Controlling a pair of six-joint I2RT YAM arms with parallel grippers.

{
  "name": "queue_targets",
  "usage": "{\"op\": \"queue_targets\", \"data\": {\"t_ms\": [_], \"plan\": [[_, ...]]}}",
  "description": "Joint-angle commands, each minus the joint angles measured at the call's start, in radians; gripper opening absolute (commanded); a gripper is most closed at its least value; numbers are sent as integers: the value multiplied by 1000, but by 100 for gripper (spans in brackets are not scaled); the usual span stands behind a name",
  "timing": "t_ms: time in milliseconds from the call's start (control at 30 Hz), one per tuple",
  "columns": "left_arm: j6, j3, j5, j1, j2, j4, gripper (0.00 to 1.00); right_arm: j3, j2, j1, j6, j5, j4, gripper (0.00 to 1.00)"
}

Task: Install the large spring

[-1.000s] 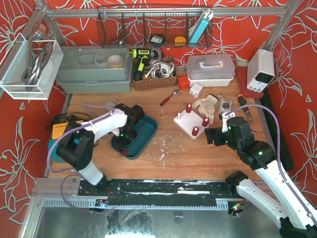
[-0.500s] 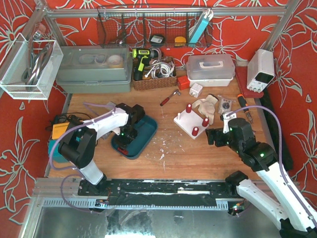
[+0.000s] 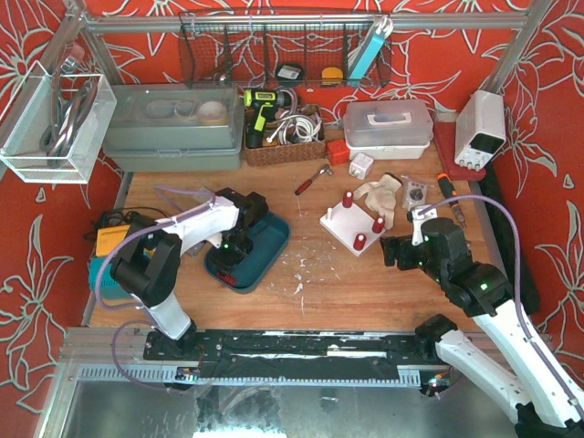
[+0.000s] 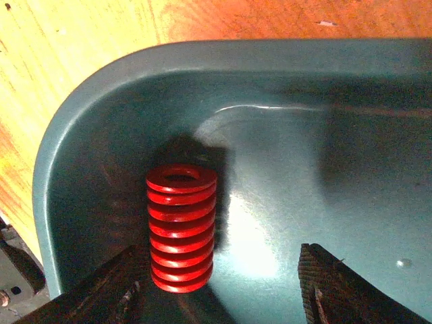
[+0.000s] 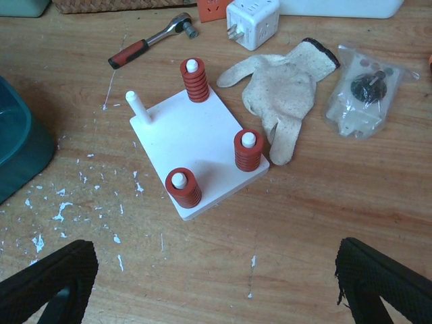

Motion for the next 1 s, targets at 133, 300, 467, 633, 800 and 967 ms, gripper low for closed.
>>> {"op": "queue_targets", "data": {"t_ms": [133,300,467,633,800,967], "plan": [[-9,-57,2,-14,30,48,64,-15,-18,-3,-18,37,-33,97],[14,-42,-3,-30,40,154,62,-13,-7,-3,-14,48,-38,97],[43,2,-9,-31,50,198,61,-13,-2,-3,-14,50,-36,97],[63,-6,-5,-31,51,224,58,-9,6,-3,-20,59,-36,97],[62,-42,8,-30,45,254,54,-7,4,-4,-21,69,-41,97],[84,-43,26,-31,52,290,52,-4,5,-4,-19,71,-41,97]]}}
